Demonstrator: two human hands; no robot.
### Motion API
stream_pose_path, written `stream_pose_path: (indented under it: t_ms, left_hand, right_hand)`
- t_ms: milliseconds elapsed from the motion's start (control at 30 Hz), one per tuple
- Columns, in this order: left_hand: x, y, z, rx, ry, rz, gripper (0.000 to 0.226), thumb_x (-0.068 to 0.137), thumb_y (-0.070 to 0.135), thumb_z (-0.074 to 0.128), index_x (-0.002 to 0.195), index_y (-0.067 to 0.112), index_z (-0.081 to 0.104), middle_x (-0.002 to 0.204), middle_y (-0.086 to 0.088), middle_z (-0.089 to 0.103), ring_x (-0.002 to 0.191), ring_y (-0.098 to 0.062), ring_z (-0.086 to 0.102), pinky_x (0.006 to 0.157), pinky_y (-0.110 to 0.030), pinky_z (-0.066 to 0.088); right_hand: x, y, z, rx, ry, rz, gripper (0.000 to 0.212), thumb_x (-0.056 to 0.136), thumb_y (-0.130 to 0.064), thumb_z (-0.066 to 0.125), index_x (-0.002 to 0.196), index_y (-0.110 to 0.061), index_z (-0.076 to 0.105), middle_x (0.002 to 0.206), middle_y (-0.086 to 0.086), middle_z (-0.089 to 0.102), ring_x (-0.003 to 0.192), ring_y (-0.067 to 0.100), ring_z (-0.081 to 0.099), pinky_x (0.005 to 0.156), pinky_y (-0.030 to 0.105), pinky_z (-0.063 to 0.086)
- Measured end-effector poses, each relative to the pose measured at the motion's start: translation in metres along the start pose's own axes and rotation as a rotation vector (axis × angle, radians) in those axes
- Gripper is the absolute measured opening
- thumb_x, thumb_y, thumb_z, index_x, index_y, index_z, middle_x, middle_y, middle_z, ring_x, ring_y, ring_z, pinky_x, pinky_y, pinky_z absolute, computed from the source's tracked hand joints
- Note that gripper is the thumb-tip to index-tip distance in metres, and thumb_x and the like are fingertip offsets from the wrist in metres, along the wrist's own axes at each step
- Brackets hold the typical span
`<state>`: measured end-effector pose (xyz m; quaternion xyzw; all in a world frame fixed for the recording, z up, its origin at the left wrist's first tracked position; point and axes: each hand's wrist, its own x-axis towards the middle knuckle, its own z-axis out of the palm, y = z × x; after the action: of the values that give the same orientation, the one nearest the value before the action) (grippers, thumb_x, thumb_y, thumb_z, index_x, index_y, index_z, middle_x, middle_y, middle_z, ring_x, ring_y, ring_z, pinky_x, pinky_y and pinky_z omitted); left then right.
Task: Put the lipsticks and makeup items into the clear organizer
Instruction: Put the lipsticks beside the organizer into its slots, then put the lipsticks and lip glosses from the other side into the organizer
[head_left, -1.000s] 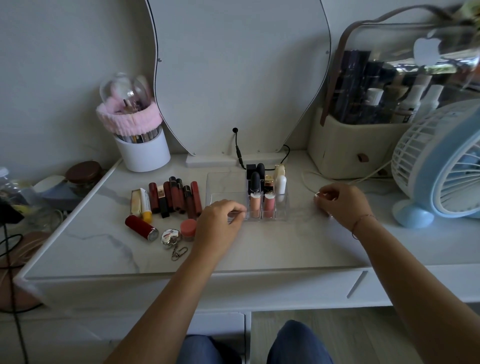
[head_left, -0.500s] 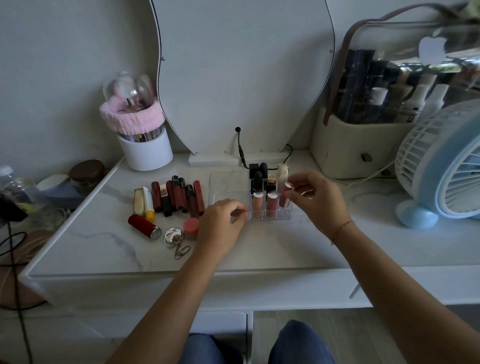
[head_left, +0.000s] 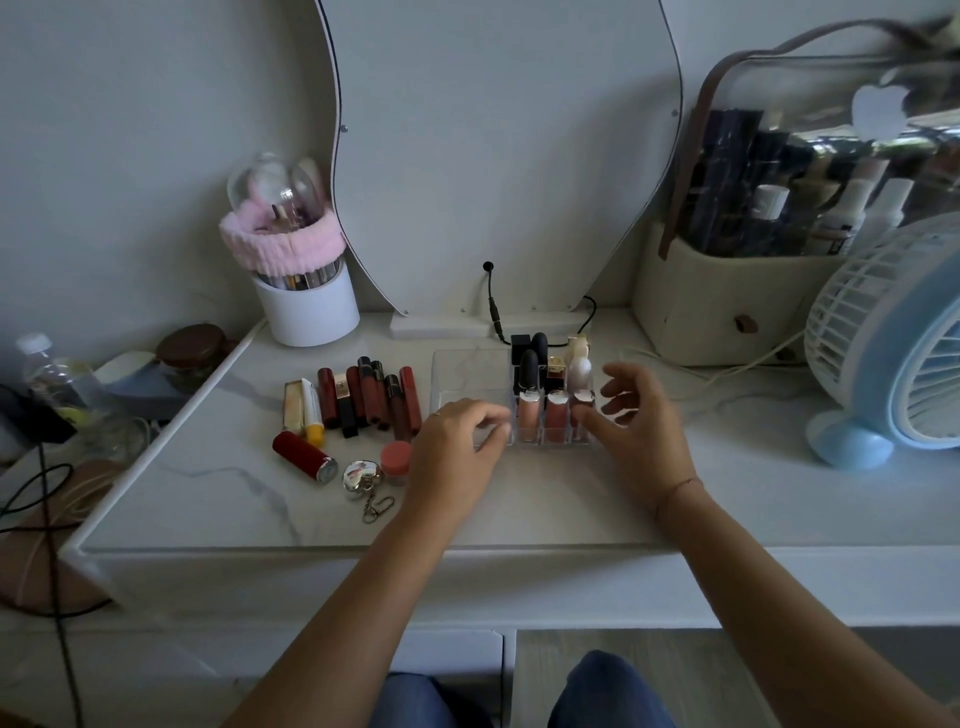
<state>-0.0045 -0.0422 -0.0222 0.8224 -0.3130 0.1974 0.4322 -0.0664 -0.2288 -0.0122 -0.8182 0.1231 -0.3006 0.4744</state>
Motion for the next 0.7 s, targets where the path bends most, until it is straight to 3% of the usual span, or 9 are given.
stream_pose_path:
  t_ms: [200,367,500,700]
  left_hand:
    - [0.004,-0.002,-0.035,-0.026,0.064,0.000,0.012,0.081,0.015,0.067,0.093,0.019,0.070,0.087,0.010,0.069,0.078,0.006,0.058,0.071,-0.007,0.044]
    - [0.031,-0.054,-0.103,-0.049,0.255,-0.262,0.010,0.080,0.019,0.067,0.085,0.026,0.071,0.083,0.014,0.070,0.077,0.001,0.063,0.070,-0.011,0.048]
    - [0.060,-0.107,-0.126,0.130,0.092,-0.514,0.010,0.080,0.025,0.066,0.089,0.023,0.070,0.089,0.001,0.070,0.084,-0.016,0.064,0.074,-0.028,0.048]
    - [0.100,-0.127,-0.094,0.307,-0.191,-0.532,0.039,0.078,0.044,0.066,0.104,0.014,0.066,0.097,-0.002,0.065,0.090,-0.022,0.063,0.080,-0.031,0.047]
  right_hand:
    - [0.001,0.011,-0.001,0.064,-0.139,0.141,0.072,0.075,-0.031,0.072,0.136,-0.018,0.036,0.113,0.003,0.053,0.103,0.019,0.055,0.086,0.030,0.048]
    - [0.003,0.020,0.003,0.002,-0.186,0.105,0.077,0.074,-0.030,0.072,0.139,-0.025,0.031,0.116,-0.001,0.053,0.101,0.017,0.056,0.082,0.027,0.044]
    - [0.005,0.025,0.005,-0.018,-0.187,0.070,0.079,0.073,-0.032,0.074,0.140,-0.026,0.032,0.114,-0.002,0.055,0.098,0.014,0.057,0.080,0.026,0.042]
    - [0.007,0.025,0.006,-0.003,-0.180,0.057,0.084,0.071,-0.025,0.077,0.141,-0.021,0.031,0.116,0.002,0.056,0.102,0.018,0.057,0.084,0.030,0.045]
